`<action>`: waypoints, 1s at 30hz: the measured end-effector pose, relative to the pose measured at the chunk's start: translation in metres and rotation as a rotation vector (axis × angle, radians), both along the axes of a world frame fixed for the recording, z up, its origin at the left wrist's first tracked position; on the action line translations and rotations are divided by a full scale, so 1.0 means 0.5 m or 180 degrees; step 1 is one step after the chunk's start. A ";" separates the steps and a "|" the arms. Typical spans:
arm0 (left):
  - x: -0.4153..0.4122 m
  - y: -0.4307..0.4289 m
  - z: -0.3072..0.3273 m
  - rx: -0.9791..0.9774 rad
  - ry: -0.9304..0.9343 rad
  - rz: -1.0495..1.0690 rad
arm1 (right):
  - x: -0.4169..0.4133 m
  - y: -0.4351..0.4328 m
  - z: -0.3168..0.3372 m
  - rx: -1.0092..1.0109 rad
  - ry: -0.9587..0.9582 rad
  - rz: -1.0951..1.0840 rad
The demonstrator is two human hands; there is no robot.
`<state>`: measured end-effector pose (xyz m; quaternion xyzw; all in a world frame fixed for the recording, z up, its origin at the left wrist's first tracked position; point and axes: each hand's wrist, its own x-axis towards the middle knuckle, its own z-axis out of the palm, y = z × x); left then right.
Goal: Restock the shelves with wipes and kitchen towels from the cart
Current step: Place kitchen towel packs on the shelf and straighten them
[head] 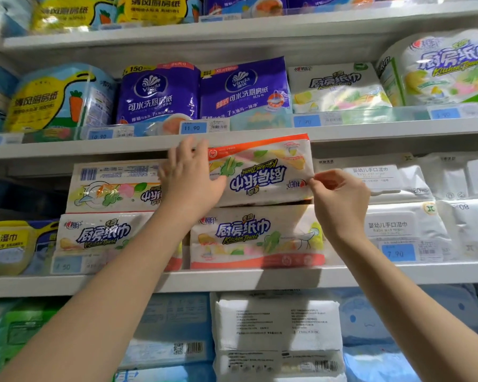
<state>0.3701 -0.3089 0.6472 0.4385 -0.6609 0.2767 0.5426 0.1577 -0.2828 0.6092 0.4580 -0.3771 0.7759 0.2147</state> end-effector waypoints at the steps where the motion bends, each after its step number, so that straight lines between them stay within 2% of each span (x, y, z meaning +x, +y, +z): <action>1: -0.009 0.009 0.014 -0.0108 -0.0253 -0.0109 | 0.002 0.005 -0.001 -0.0105 0.0030 0.0010; 7: -0.058 0.078 0.086 0.0098 -0.1005 -0.0510 | 0.006 0.044 0.000 -0.0920 0.0255 -0.0128; 10: -0.068 0.099 0.102 0.0126 -0.0958 -0.0736 | -0.003 0.062 0.003 -0.1131 0.0393 -0.0172; 13: -0.067 0.121 0.120 0.0066 -0.1010 -0.0723 | -0.016 0.077 0.012 -0.1348 0.0575 -0.0511; 18: -0.057 0.150 0.129 0.0384 -0.0862 -0.1401 | -0.023 0.110 0.070 -0.1772 0.0614 -0.0934; 23: -0.042 0.152 0.124 0.0314 -0.0668 -0.1318 | -0.004 0.112 0.107 -0.2019 0.0822 -0.0844; 26: -0.038 0.140 0.110 0.0041 -0.0401 -0.1228 | 0.016 0.107 0.114 -0.1881 0.0502 -0.0413; 30: -0.038 0.121 0.092 -0.0265 -0.0145 -0.1210 | 0.050 0.087 0.109 -0.0828 -0.0511 0.1042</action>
